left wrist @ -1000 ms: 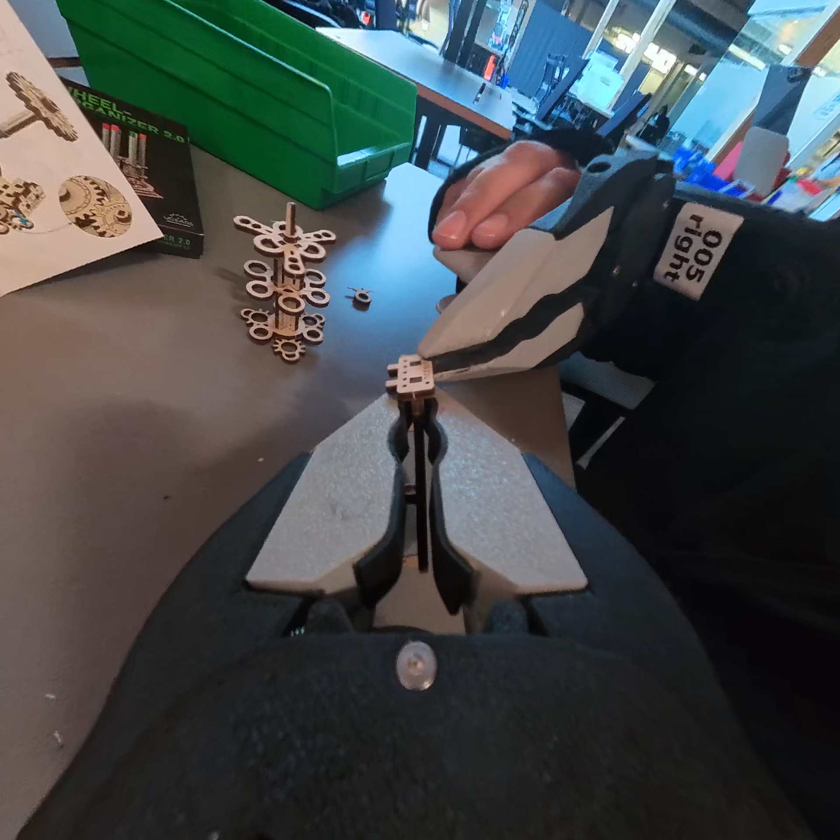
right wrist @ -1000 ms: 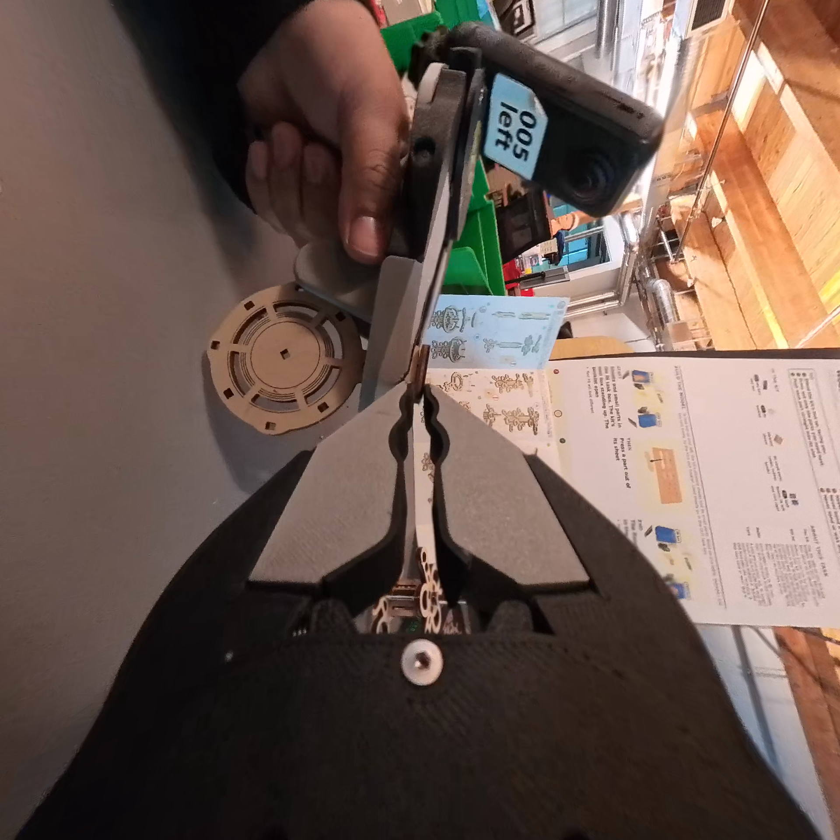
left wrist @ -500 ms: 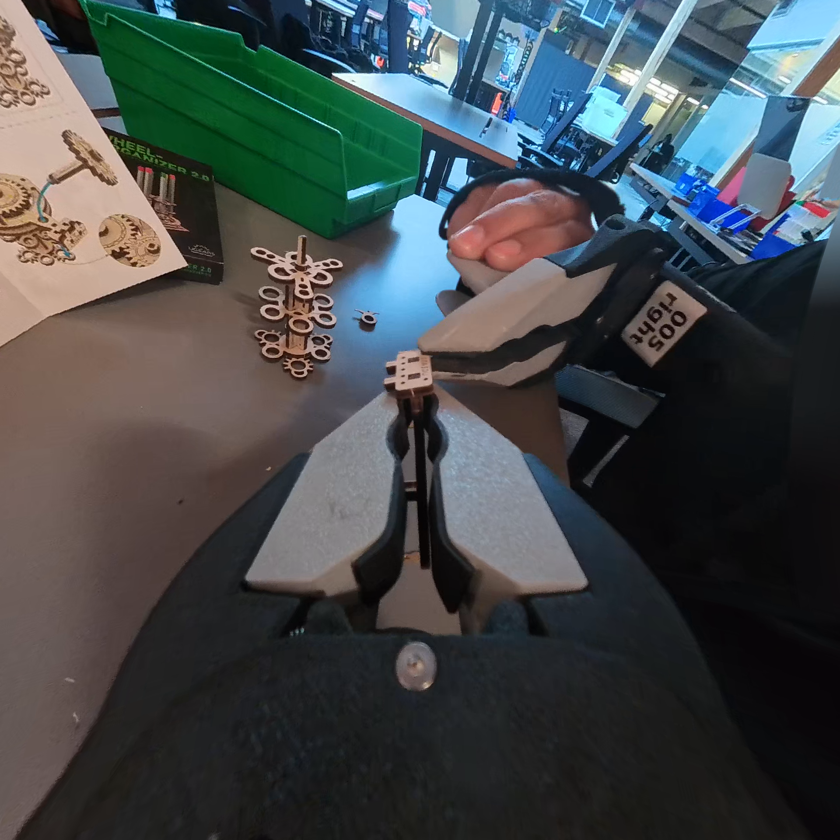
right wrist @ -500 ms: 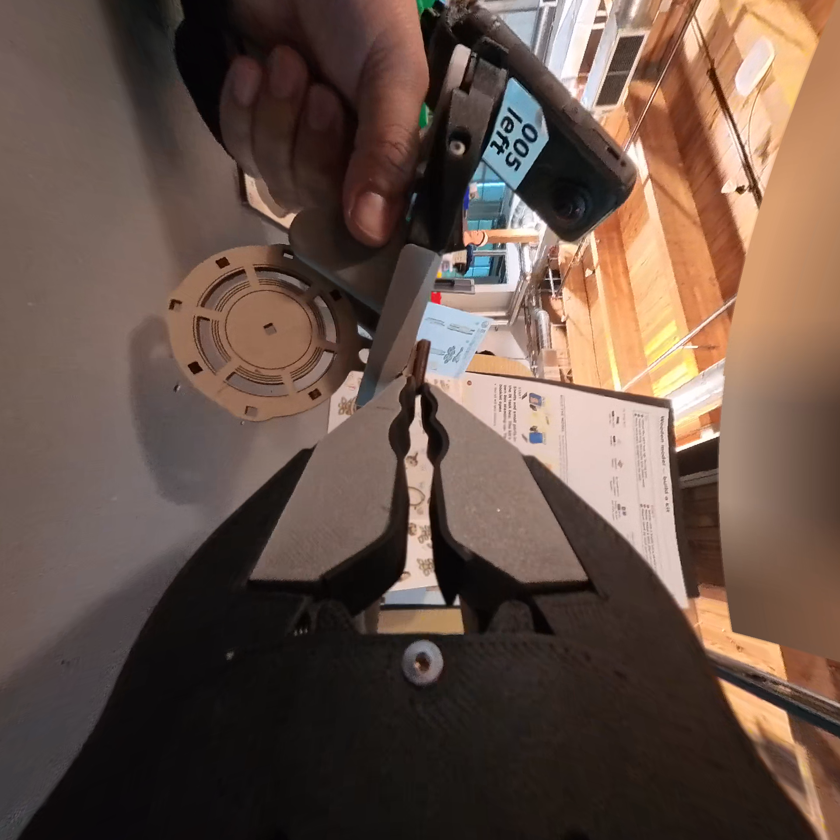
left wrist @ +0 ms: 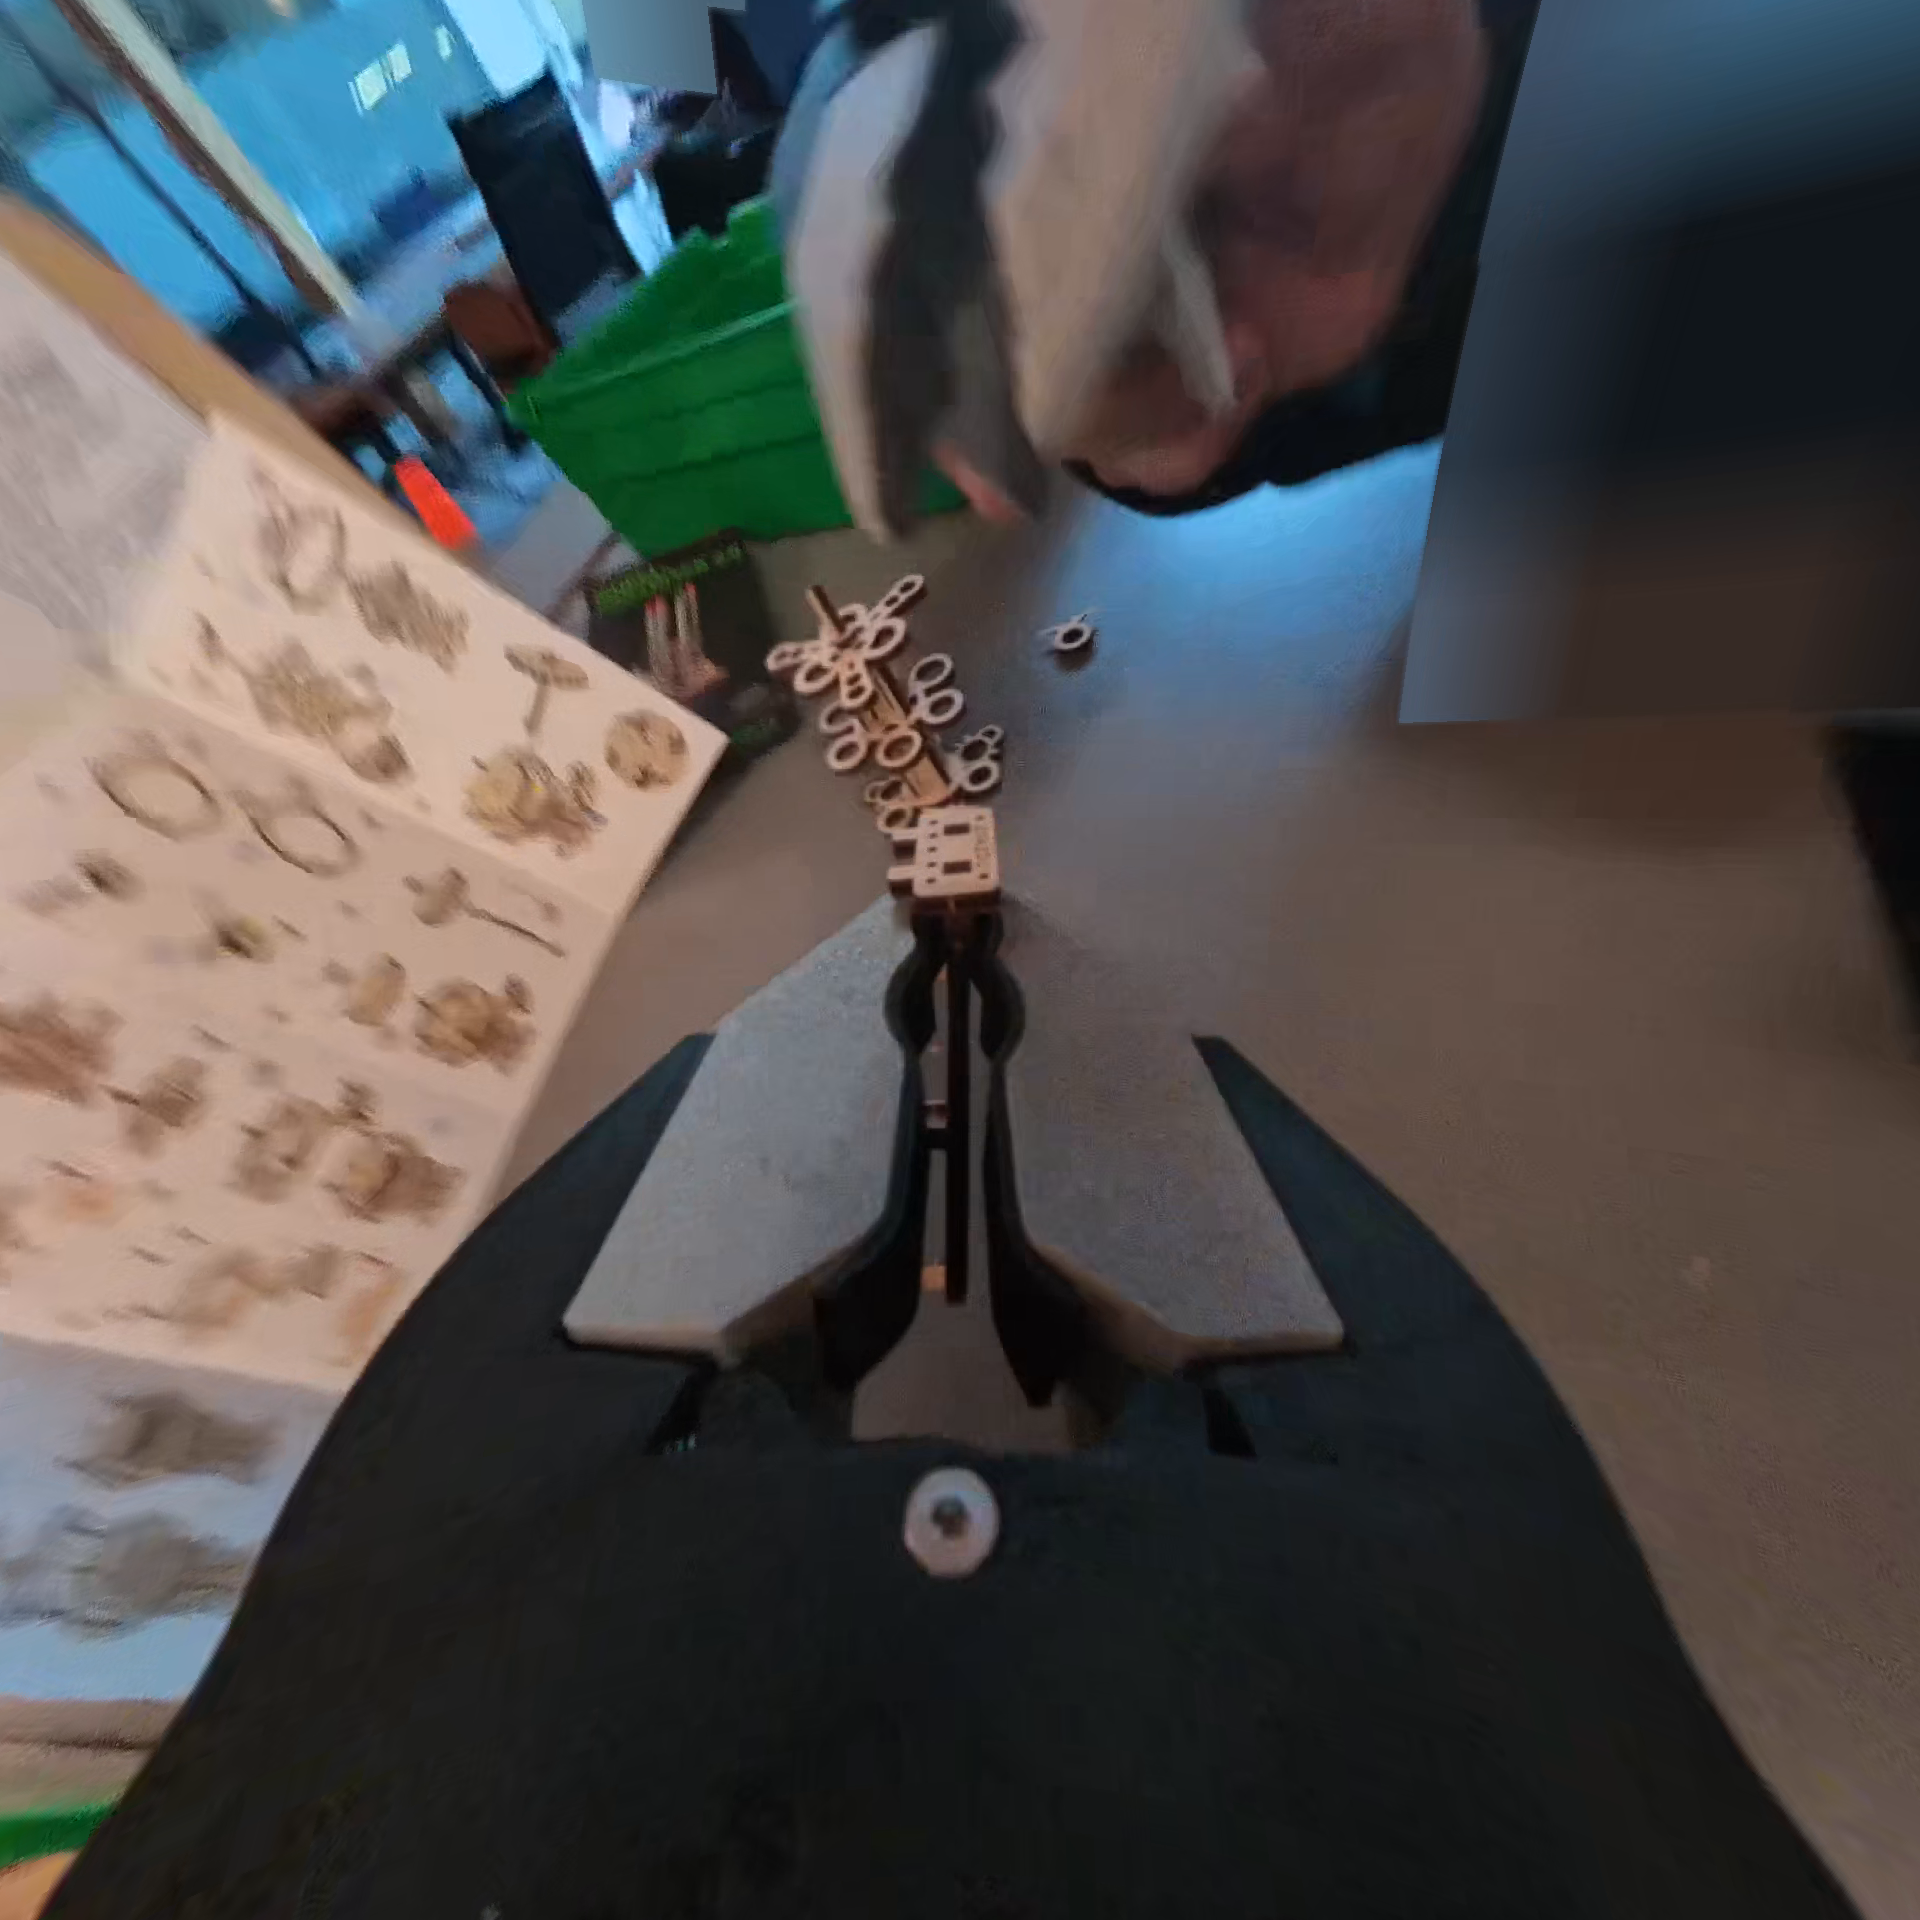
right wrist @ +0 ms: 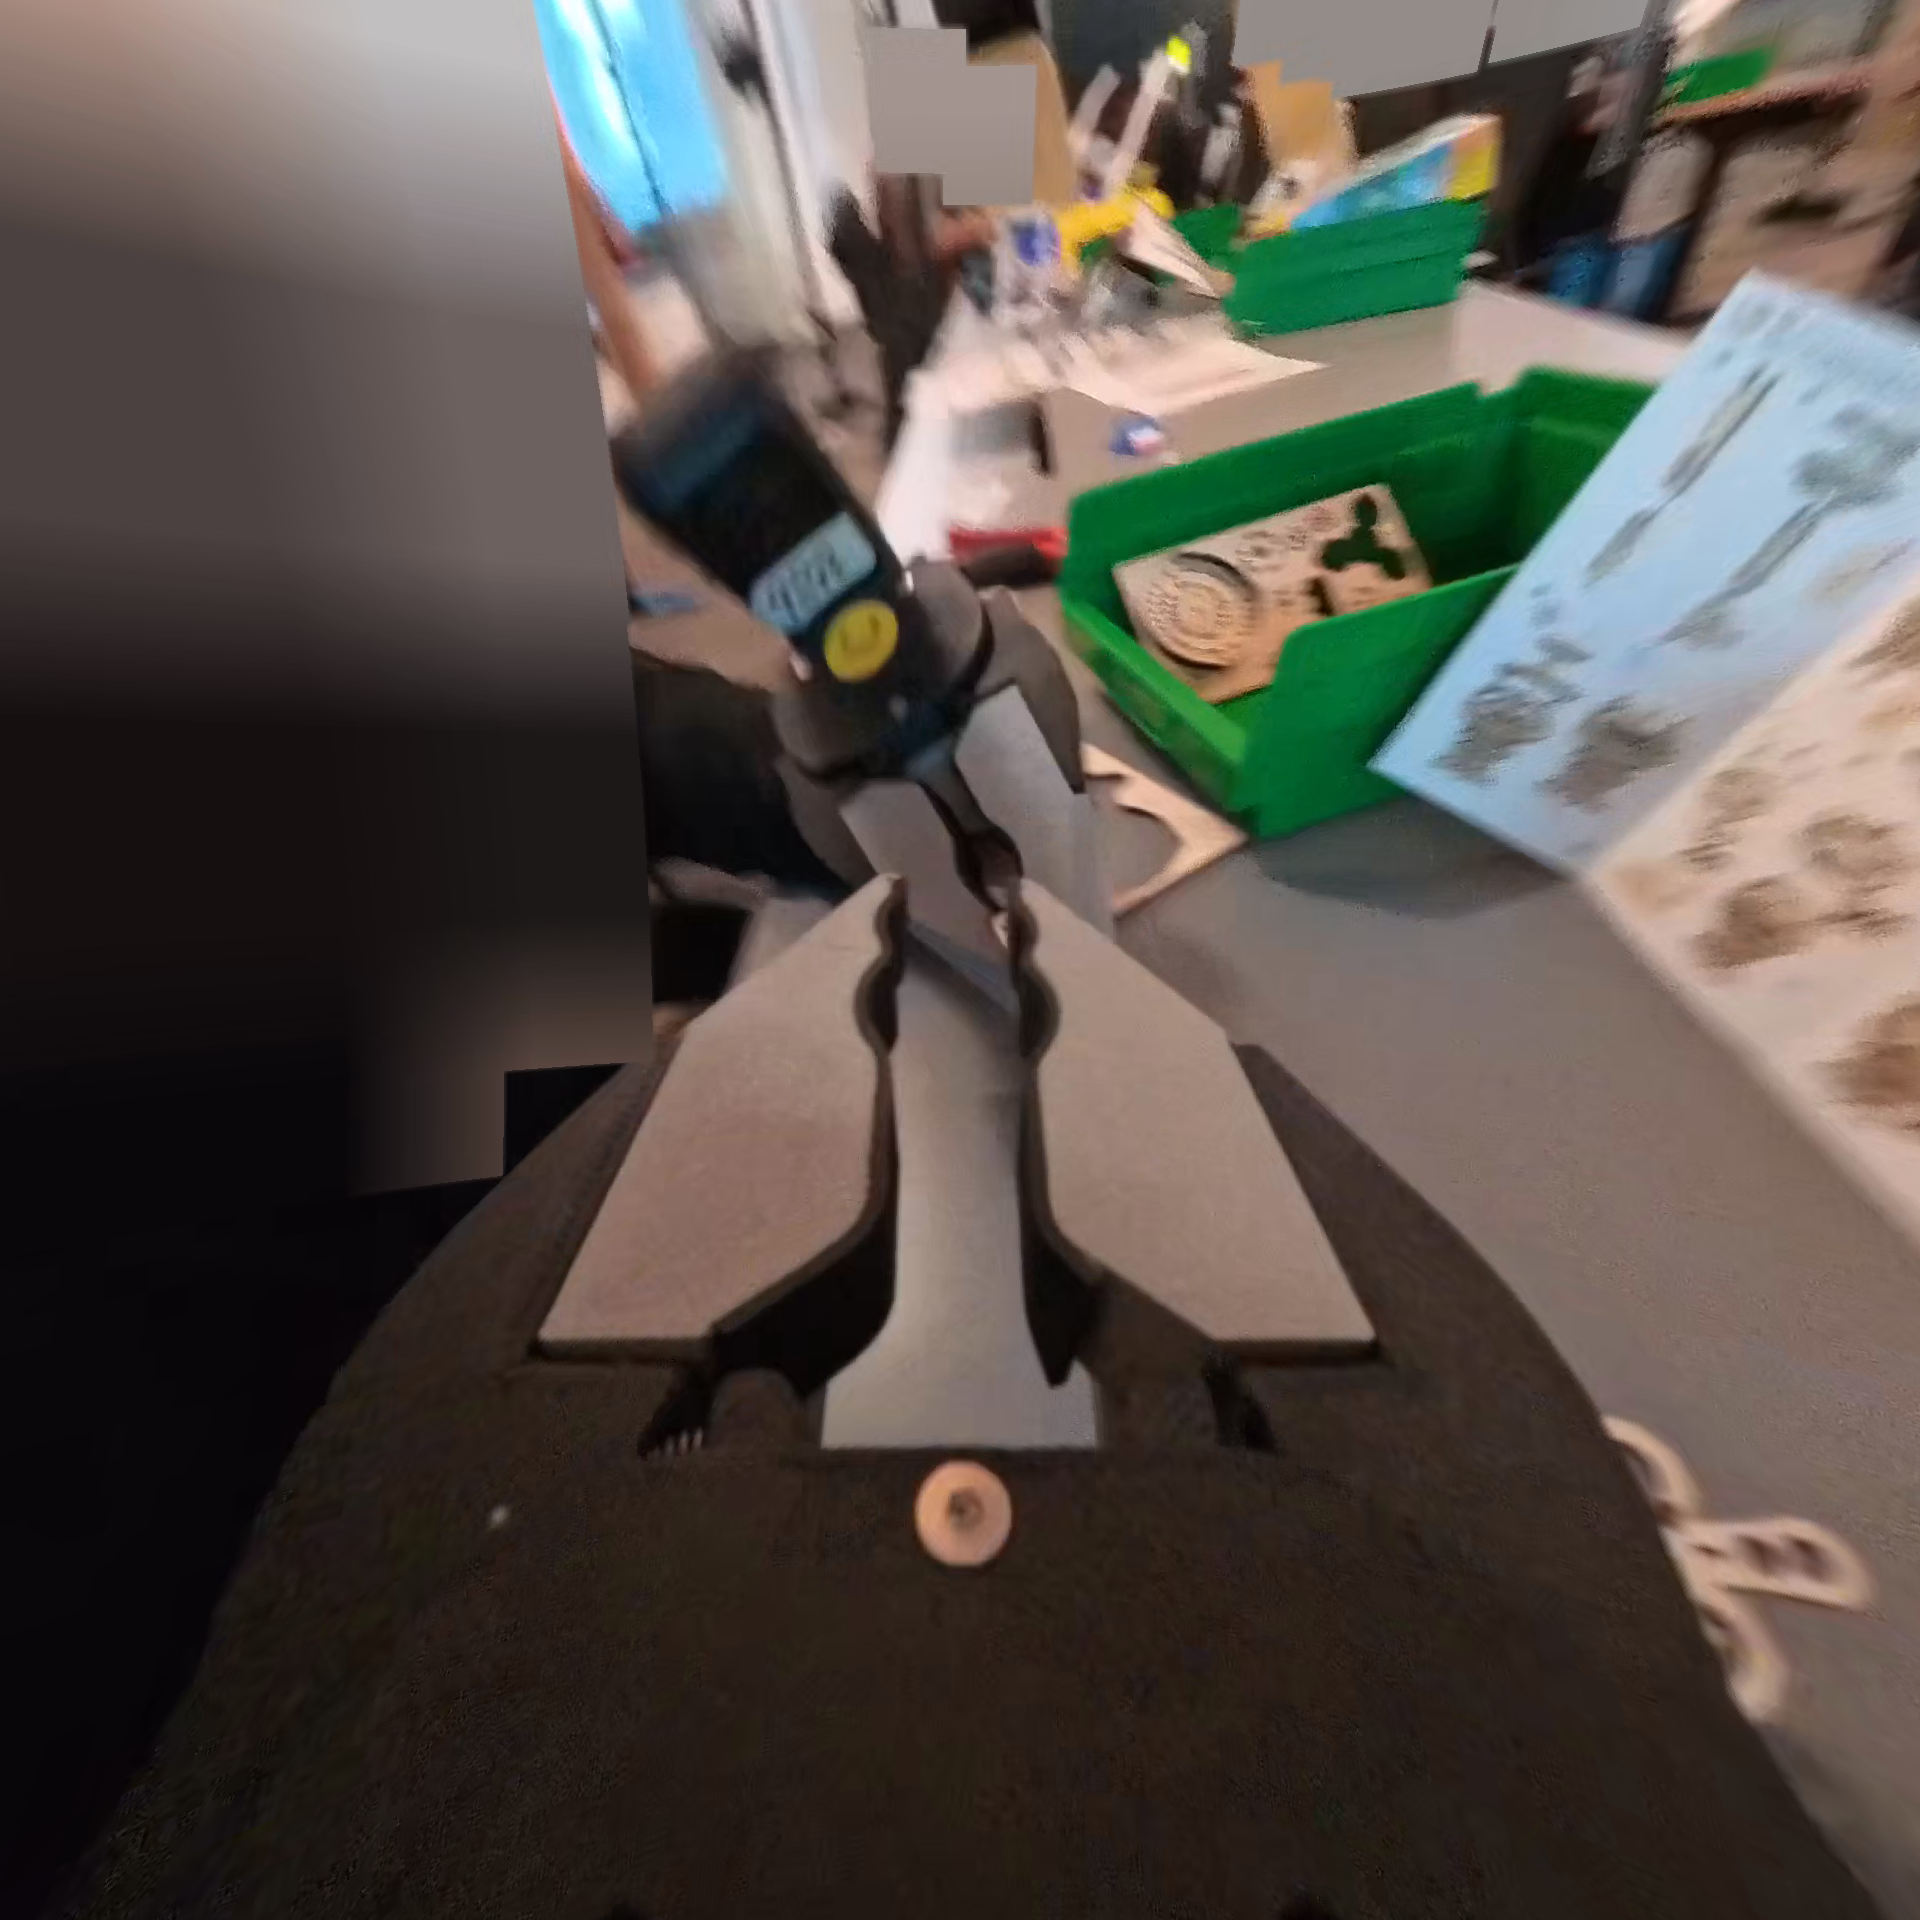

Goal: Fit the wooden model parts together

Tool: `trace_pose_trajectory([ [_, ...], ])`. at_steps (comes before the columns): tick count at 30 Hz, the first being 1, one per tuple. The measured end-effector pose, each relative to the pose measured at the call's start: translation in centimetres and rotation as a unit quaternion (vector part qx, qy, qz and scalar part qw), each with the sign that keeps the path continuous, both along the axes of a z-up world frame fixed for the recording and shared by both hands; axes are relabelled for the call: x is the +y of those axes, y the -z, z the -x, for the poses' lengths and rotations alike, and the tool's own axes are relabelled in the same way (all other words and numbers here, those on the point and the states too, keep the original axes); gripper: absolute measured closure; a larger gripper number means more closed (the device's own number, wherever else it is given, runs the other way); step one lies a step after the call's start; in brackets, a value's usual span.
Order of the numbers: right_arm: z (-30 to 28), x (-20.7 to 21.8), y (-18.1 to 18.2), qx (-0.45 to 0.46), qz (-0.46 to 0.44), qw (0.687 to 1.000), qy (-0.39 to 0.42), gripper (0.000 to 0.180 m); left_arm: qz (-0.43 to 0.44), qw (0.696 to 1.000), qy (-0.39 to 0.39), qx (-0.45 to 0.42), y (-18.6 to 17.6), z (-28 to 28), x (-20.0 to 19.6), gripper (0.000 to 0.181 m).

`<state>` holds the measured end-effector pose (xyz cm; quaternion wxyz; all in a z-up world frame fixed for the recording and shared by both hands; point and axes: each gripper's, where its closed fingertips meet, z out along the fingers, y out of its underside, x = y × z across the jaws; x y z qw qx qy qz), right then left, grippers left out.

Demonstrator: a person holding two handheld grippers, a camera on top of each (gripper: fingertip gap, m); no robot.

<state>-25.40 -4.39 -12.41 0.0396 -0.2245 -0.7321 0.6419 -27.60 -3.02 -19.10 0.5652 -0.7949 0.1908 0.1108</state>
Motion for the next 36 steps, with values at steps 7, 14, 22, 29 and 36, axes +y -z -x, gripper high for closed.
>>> trace_pose_trajectory([
  [7, -1.1, -1.5, 3.8, -0.086, -0.063, 0.993, -0.052, 0.149, -0.087, 0.962, 0.026, 0.256, -1.2, -1.4, 0.0, 0.181],
  [14, -0.6, -1.3, 3.9, -0.054, -0.074, 0.996, -0.019, 0.170, -0.125, 0.938, -0.001, 0.323, -2.4, -1.2, -0.1, 0.181],
  [22, -0.1, -1.3, 3.7, -0.094, -0.017, 0.995, -0.019, 0.170, -0.132, 0.924, -0.019, 0.358, -2.7, -0.7, -0.1, 0.181],
  [29, 0.6, -1.0, 3.4, -0.104, 0.049, 0.993, -0.010, 0.176, -0.130, 0.917, -0.054, 0.372, -3.1, 0.0, 0.0, 0.181],
  [36, 1.1, -0.8, 3.5, -0.073, 0.032, 0.997, 0.019, 0.175, -0.116, 0.901, -0.085, 0.410, -3.1, 0.6, 0.2, 0.181],
])
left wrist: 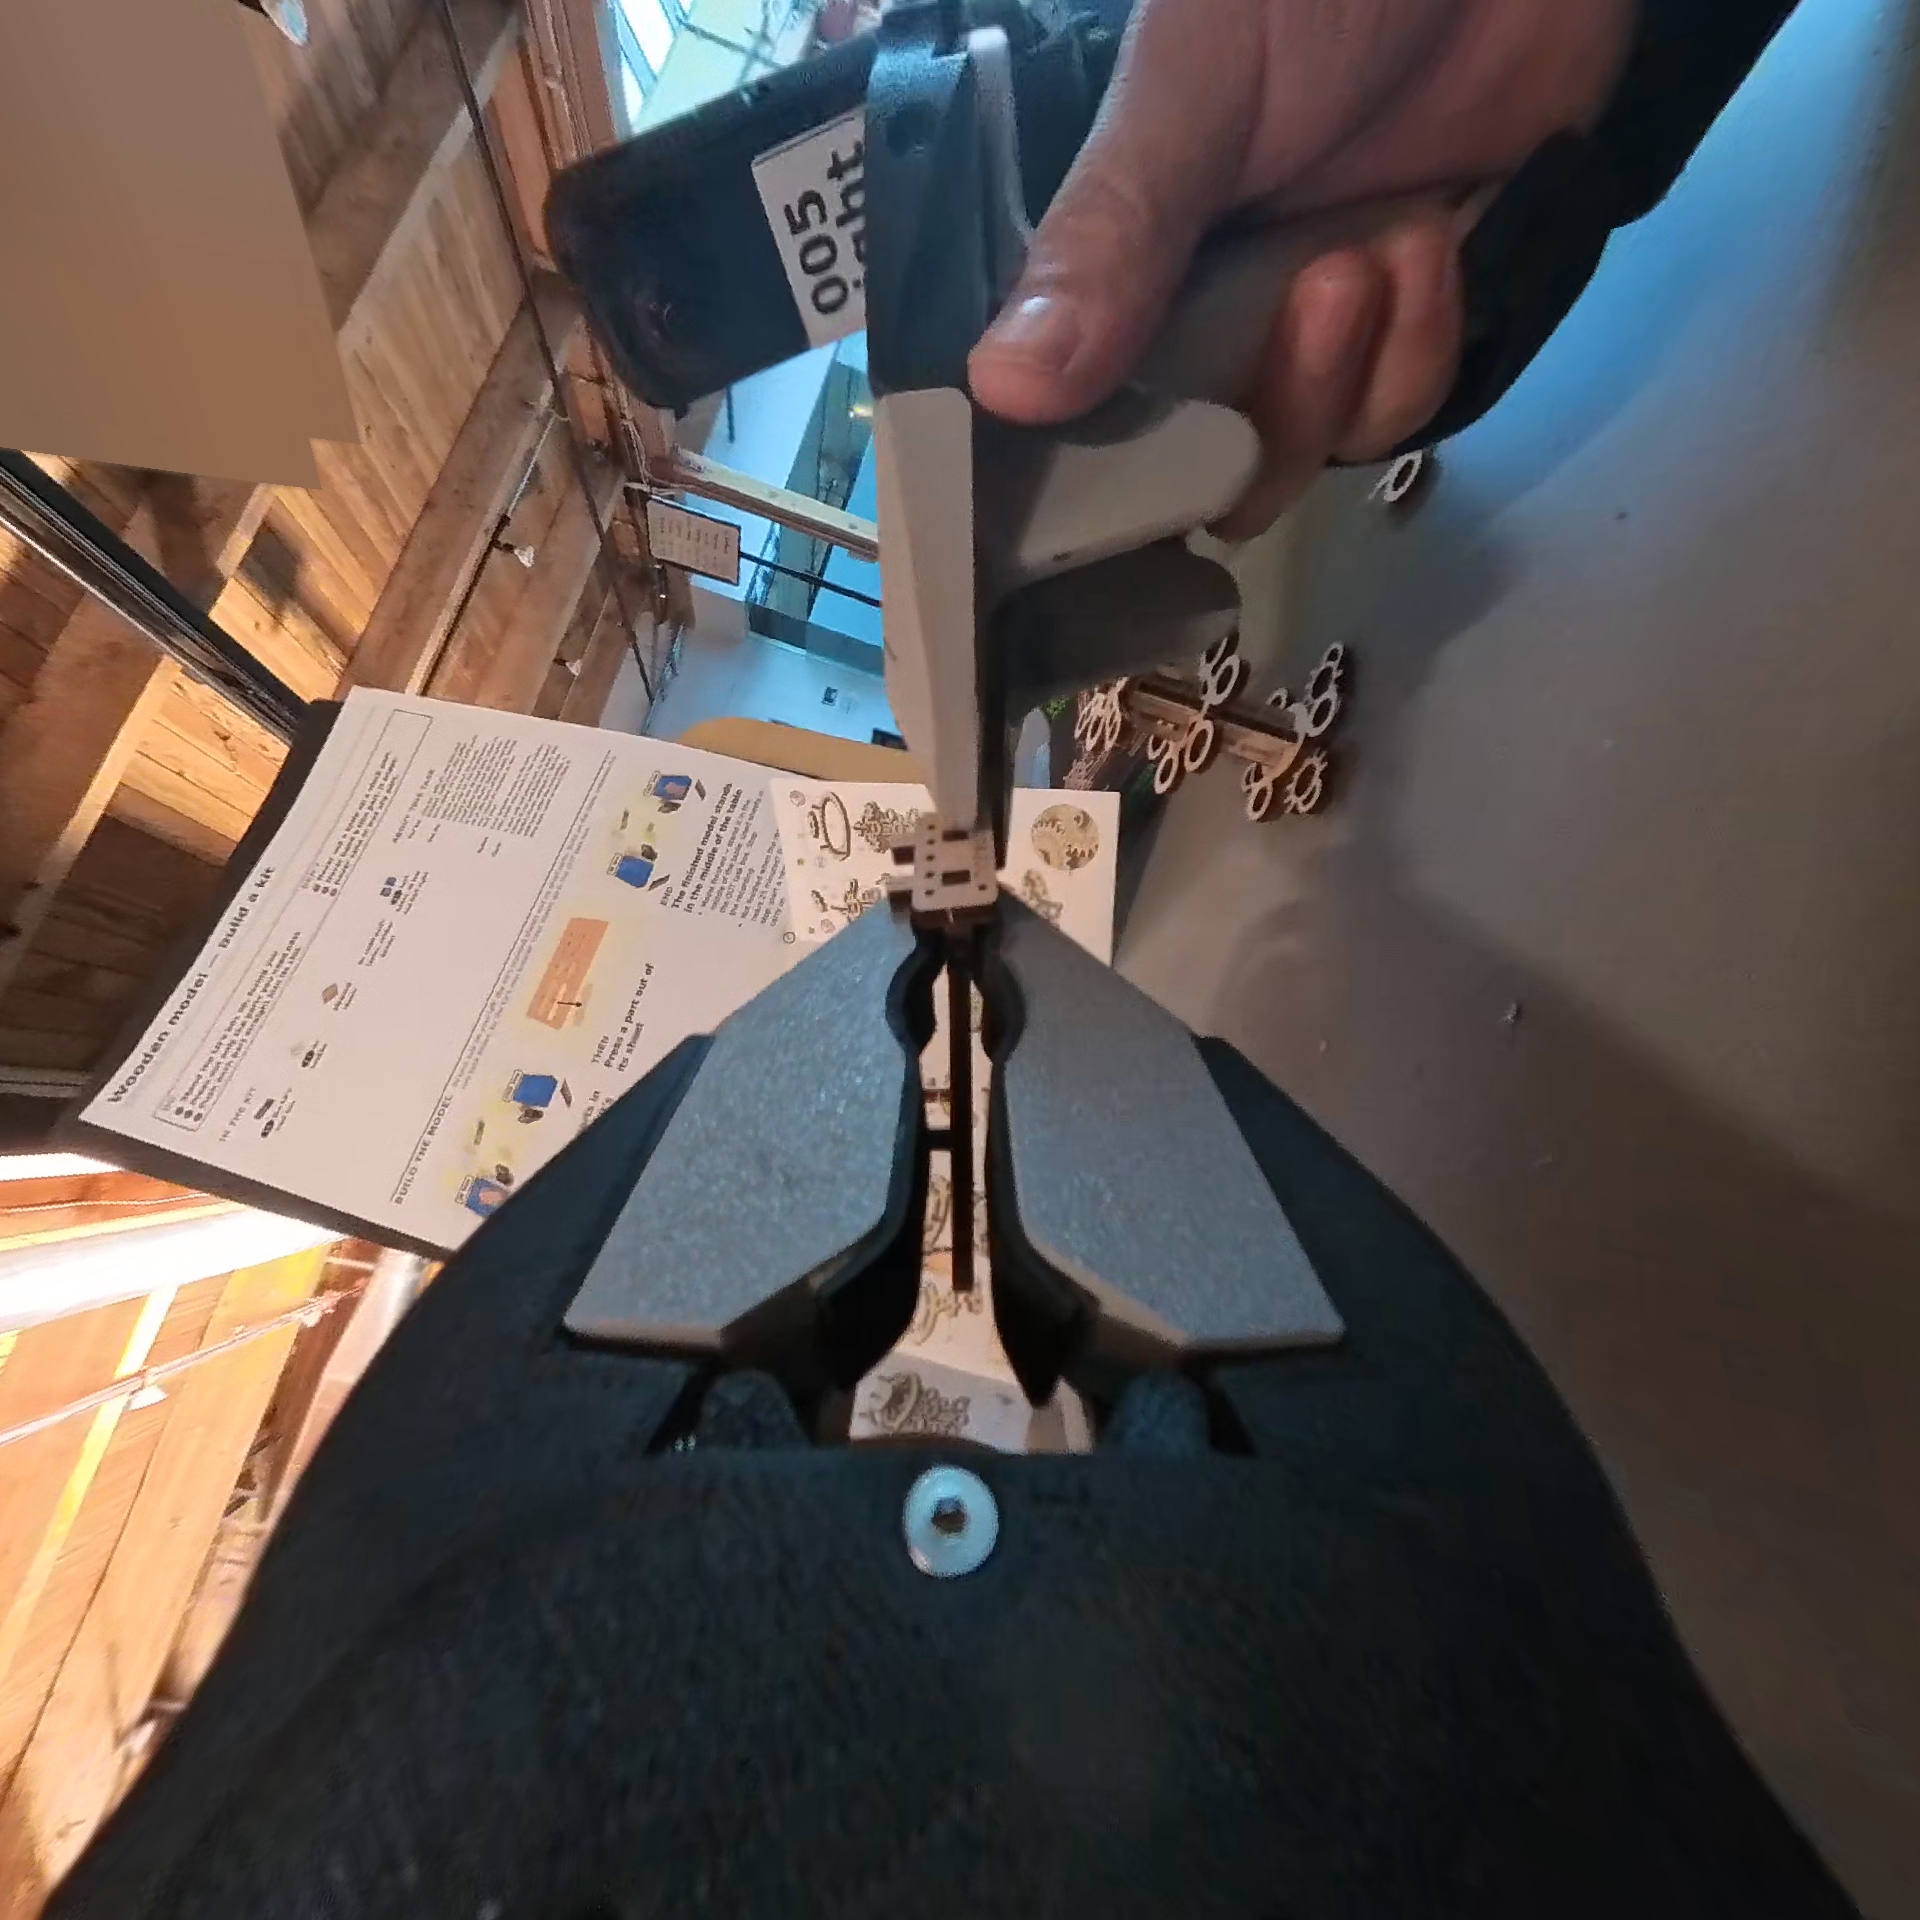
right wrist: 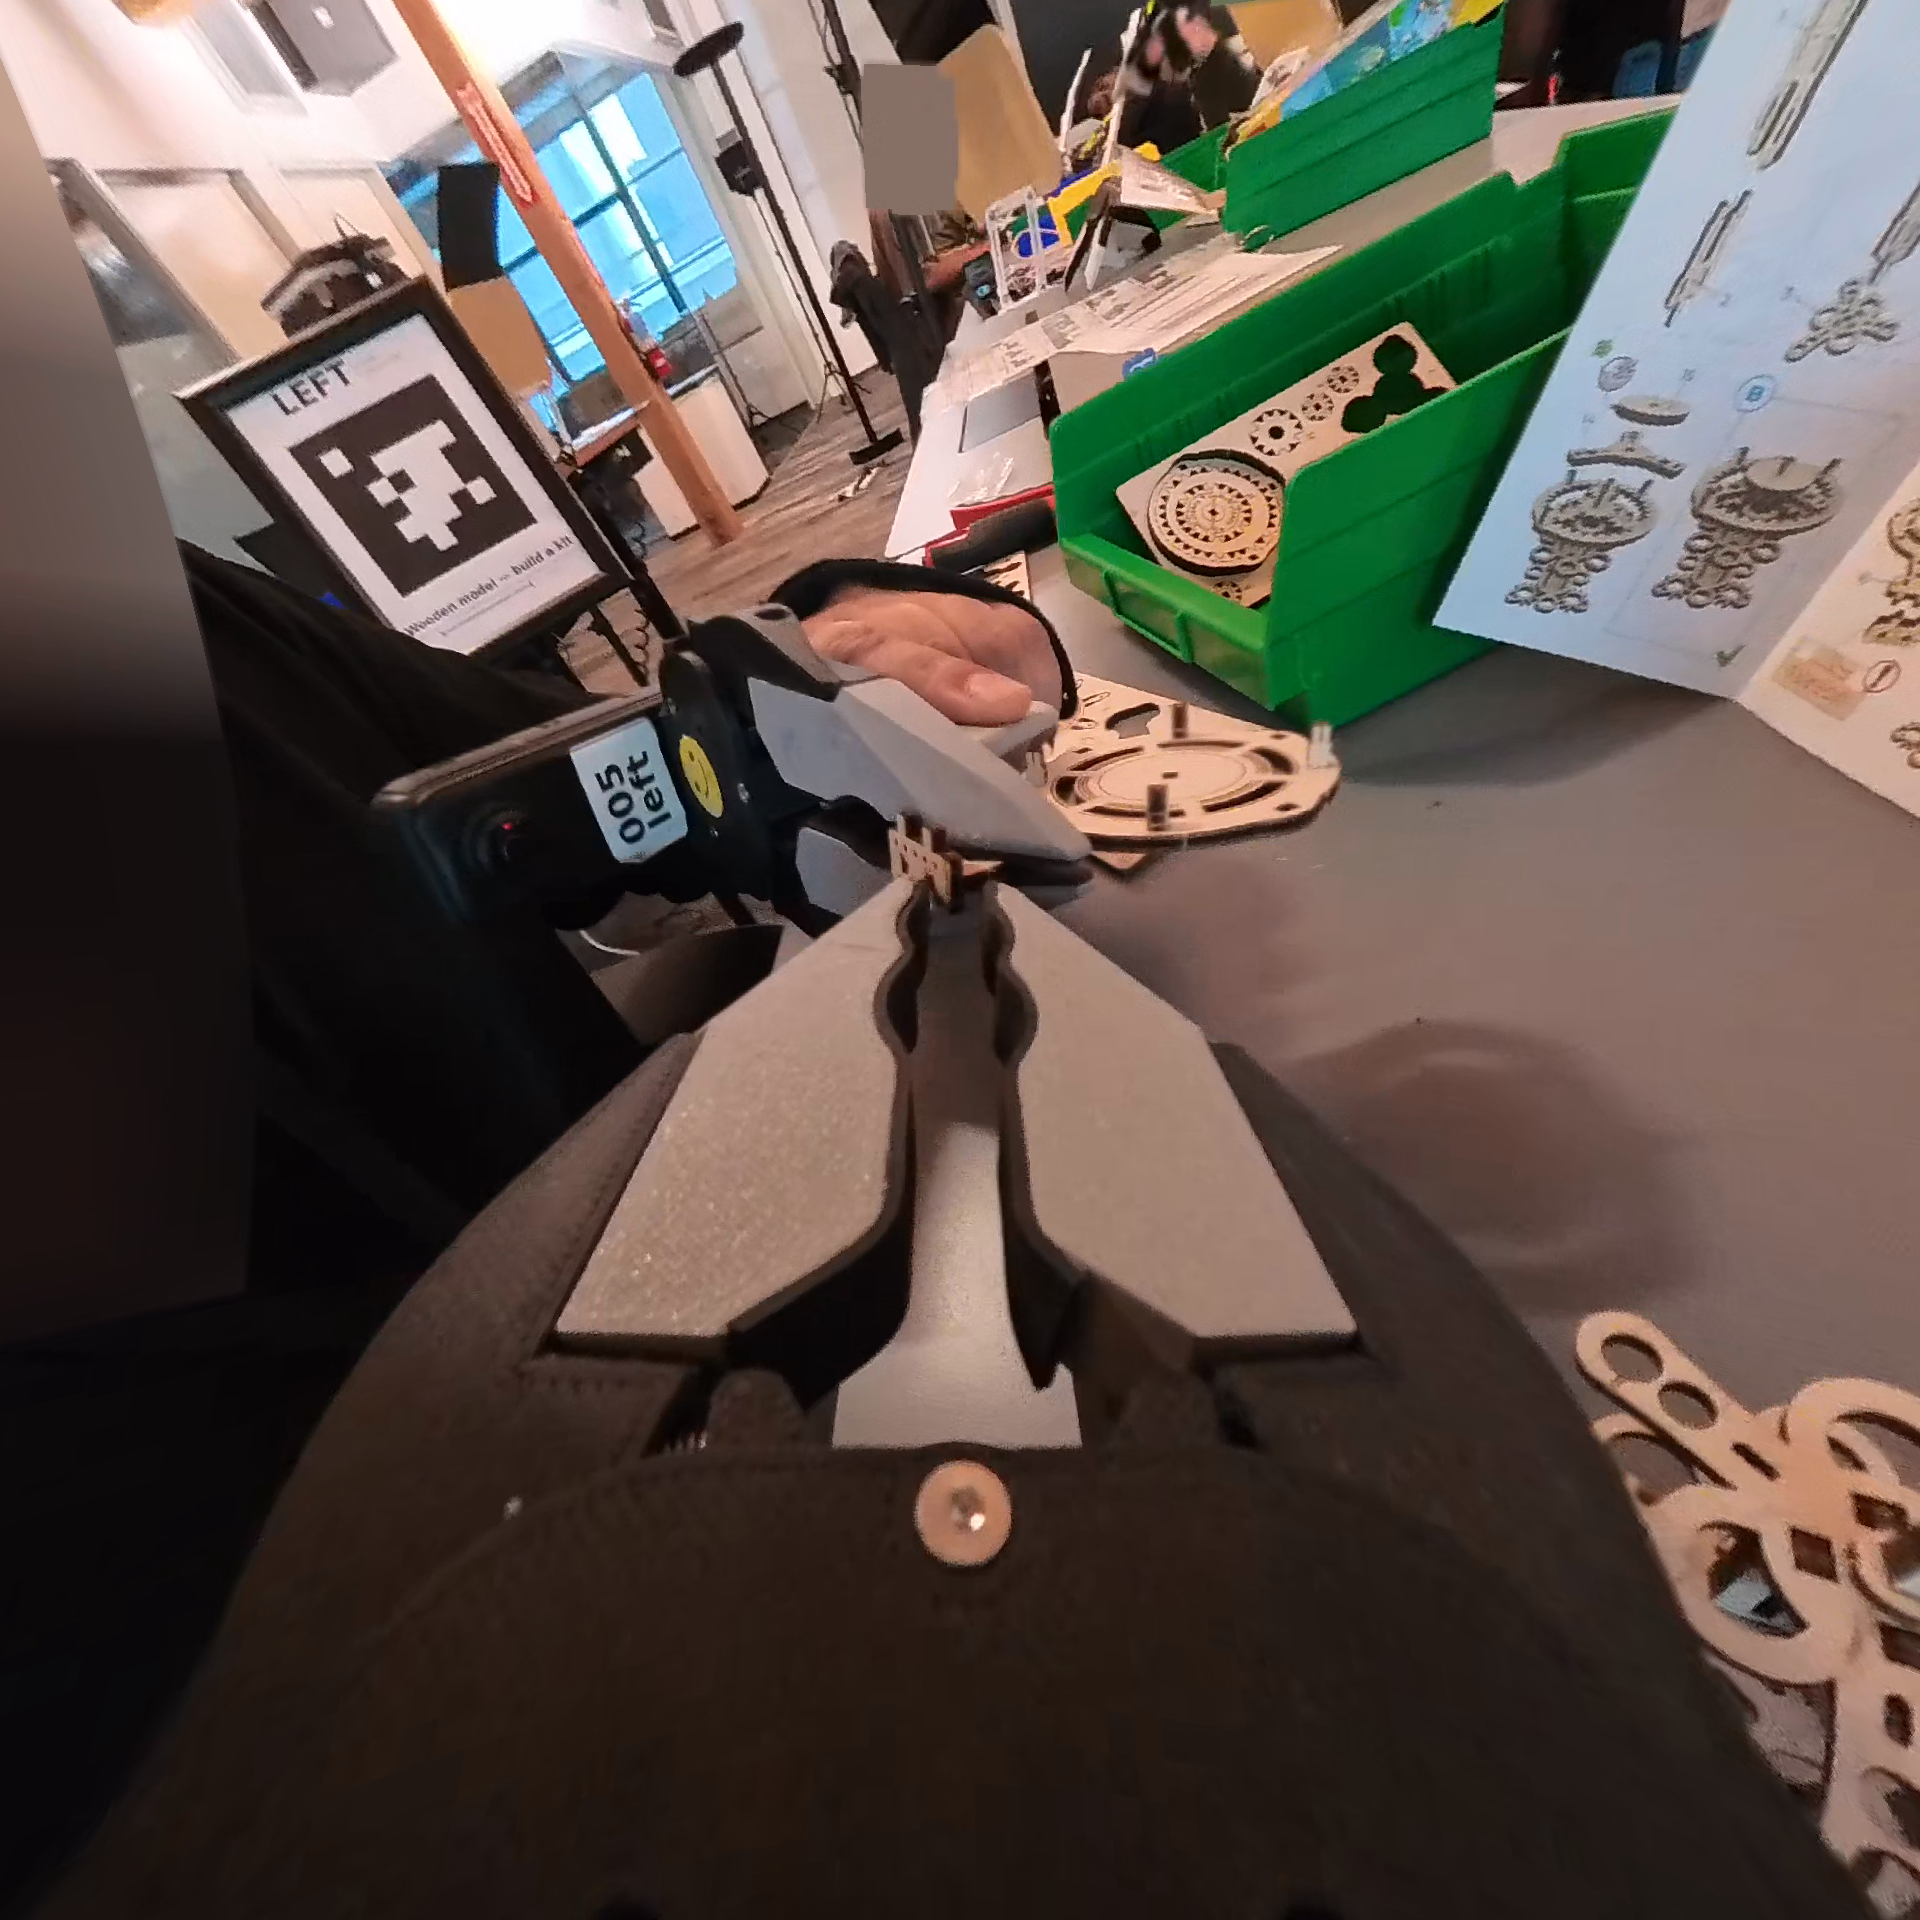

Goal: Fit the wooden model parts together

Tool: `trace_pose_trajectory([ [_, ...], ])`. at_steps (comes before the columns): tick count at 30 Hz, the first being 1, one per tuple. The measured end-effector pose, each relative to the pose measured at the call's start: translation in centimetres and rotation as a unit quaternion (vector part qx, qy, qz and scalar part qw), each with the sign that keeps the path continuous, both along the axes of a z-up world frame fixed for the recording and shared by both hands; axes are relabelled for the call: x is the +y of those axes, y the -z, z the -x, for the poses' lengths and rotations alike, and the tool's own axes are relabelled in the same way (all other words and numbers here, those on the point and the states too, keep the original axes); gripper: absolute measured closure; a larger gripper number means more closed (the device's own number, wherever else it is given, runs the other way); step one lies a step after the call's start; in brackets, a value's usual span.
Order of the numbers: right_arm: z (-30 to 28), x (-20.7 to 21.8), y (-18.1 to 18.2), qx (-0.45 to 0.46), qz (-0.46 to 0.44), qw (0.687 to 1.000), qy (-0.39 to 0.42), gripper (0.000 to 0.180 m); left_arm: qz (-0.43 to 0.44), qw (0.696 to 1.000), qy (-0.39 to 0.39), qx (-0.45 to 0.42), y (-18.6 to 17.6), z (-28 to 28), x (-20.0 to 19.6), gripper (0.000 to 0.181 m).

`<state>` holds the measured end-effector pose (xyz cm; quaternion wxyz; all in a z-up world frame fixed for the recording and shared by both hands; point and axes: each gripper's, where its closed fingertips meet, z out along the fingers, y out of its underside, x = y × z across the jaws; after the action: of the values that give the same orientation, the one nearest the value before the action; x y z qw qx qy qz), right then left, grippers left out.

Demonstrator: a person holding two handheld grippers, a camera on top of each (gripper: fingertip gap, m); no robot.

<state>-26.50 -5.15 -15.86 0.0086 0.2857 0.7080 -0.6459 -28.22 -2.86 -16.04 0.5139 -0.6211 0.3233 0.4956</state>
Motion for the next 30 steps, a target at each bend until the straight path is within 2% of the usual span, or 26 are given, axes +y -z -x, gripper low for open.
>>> trace_pose_trajectory([
  [5, -0.5, 0.0, 0.2, 0.024, -0.021, 0.999, -0.009, 0.178, 0.004, 0.999, -0.008, 0.034, 0.0, -0.4, 0.0, 0.181],
  [9, -0.2, -0.1, 0.2, 0.091, -0.081, 0.992, 0.023, 0.180, 0.004, 0.999, -0.021, 0.026, 0.0, -0.1, -0.2, 0.181],
  [11, 0.1, 0.0, 0.3, 0.150, -0.149, 0.976, 0.060, 0.180, 0.004, 0.999, -0.033, 0.021, 0.0, 0.3, -0.3, 0.181],
  [13, 0.1, 0.0, 0.3, 0.228, -0.238, 0.939, 0.096, 0.180, 0.006, 0.999, -0.034, 0.014, 0.2, 0.5, -0.3, 0.180],
  [15, 0.0, -0.1, 0.4, 0.256, -0.268, 0.923, 0.106, 0.180, 0.005, 0.999, -0.030, 0.019, 0.1, 0.3, -0.4, 0.180],
  [21, -0.5, 0.1, 0.5, 0.122, -0.122, 0.985, 0.034, 0.180, 0.006, 0.999, -0.010, 0.041, 0.4, -0.3, -0.1, 0.181],
  [24, -0.9, 0.1, -0.6, 0.076, -0.025, 0.997, -0.008, 0.174, 0.003, 0.998, 0.017, 0.052, 0.4, -1.3, -0.1, 0.181],
  [30, -2.2, -0.6, -0.7, 0.110, -0.048, 0.992, -0.042, 0.174, 0.005, 0.998, 0.020, 0.063, 0.7, -1.8, 0.2, 0.181],
])
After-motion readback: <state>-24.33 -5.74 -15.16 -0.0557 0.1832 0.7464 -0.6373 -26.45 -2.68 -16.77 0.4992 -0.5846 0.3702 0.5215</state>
